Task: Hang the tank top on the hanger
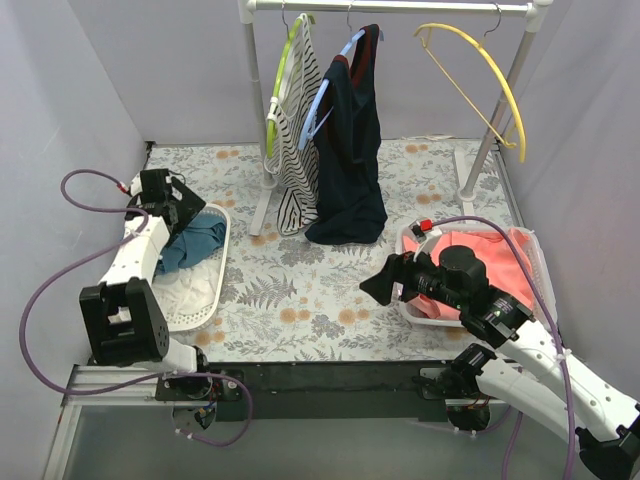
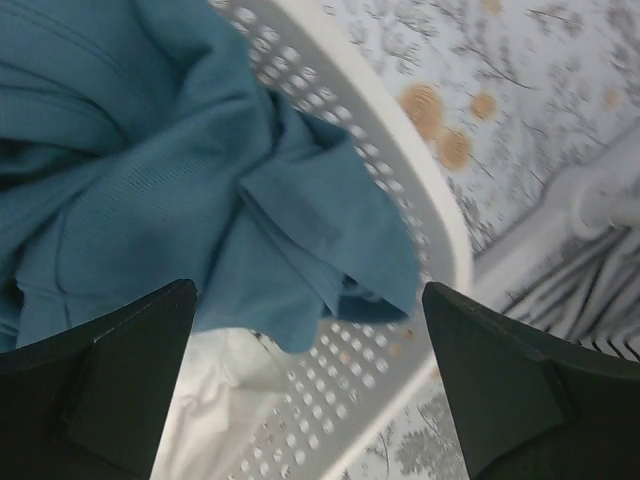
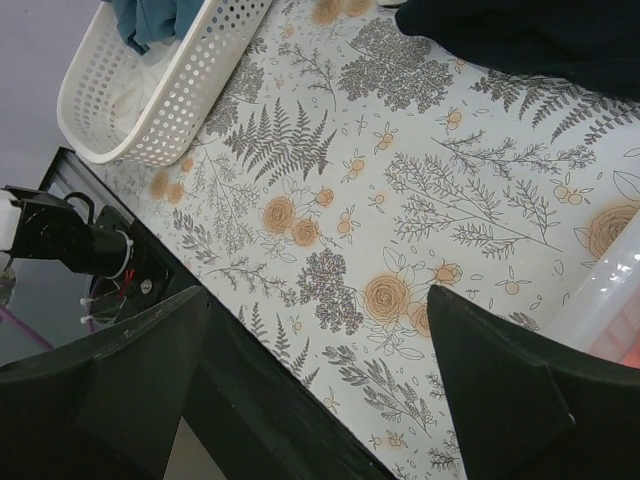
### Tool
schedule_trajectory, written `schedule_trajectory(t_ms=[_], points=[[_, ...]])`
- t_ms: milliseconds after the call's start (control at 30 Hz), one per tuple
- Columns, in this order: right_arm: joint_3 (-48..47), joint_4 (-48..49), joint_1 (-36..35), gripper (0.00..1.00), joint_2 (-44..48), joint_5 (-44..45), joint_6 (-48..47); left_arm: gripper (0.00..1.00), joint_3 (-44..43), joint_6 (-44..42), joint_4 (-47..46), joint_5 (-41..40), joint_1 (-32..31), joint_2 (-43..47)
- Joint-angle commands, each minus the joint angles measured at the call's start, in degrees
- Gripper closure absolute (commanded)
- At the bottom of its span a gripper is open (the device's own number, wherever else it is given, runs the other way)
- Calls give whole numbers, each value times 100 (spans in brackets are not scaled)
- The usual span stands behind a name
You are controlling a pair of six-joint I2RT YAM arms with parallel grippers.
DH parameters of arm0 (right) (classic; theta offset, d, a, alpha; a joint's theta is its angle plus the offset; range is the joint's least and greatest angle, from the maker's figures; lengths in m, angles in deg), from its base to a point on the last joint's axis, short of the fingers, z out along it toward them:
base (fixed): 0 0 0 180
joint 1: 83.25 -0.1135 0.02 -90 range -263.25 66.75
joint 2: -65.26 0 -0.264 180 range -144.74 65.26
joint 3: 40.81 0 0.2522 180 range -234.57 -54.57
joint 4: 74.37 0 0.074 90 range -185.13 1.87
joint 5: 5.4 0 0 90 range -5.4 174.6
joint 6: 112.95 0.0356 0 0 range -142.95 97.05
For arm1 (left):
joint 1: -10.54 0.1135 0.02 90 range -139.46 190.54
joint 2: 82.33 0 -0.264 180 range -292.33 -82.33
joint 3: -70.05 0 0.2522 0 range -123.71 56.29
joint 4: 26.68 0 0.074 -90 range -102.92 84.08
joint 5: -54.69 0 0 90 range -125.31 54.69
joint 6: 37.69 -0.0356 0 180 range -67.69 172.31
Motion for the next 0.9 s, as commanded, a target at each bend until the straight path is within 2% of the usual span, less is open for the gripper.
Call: schedule_trajectory(t_ms=[0, 100, 300, 333, 367, 433, 467, 500, 533, 867], points=[[-189, 168, -19, 1, 139, -200, 19, 2, -362, 213, -301, -406, 211, -540], [-189, 142, -19, 1, 201, -244, 54, 5, -486, 161, -433, -748, 211, -874], [-92, 133, -19, 1, 307, -253, 107, 32, -417, 117, -538, -706, 220, -1261], [-119, 124, -28, 1, 315, -253, 107, 40, -260, 90, -660, -688, 220, -1270], [-145, 133, -19, 1, 324, -262, 107, 57, -206, 82, -705, -636, 220, -1270], [-198, 133, -19, 1, 324, -262, 107, 78, -144, 90, -714, -478, 211, -1262], [-233, 116, -19, 1, 333, -271, 107, 93, -144, 82, -688, -416, 211, -1227], [-251, 124, -19, 1, 350, -262, 98, 98, -135, 73, -671, -381, 219, -1157], [-259, 124, -28, 1, 368, -262, 107, 100, -127, 55, -644, -320, 211, -965], [-444, 168, -19, 2, 184, -349, 81, 100, -293, -586, -231, 278, 219, 661]])
